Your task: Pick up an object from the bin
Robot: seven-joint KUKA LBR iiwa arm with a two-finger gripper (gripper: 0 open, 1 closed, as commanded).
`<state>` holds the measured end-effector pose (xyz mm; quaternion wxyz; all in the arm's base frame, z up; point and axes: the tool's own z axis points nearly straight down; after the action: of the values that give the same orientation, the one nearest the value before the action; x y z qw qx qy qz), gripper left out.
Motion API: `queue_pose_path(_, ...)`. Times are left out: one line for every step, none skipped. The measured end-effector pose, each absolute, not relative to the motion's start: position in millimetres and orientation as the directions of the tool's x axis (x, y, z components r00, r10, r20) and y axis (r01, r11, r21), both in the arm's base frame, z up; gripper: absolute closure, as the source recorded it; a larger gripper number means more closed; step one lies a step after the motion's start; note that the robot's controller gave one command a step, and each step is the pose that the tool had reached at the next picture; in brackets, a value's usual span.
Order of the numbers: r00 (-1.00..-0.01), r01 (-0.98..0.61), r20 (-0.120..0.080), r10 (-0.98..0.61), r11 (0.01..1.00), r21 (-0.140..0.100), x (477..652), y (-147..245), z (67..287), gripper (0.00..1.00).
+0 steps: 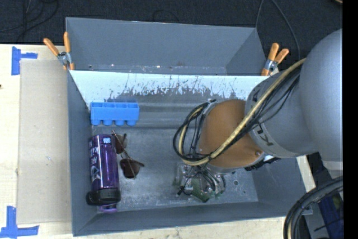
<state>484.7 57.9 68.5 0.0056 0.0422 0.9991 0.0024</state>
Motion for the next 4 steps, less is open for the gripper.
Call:
queue_pose_path(-0.996,0.085,-0.011,0.085,0.996,0.005,484.7,58,69,1.0)
queue_pose_path(-0.996,0.089,-0.008,0.089,0.996,0.004,483.5,57,80,1.0)
queue_pose_path(-0.996,0.091,-0.009,0.091,0.996,0.004,483.9,57,90,1.0)
queue_pose_path(-0.996,0.094,-0.001,0.094,0.996,0.003,481.9,56,124,1.0)
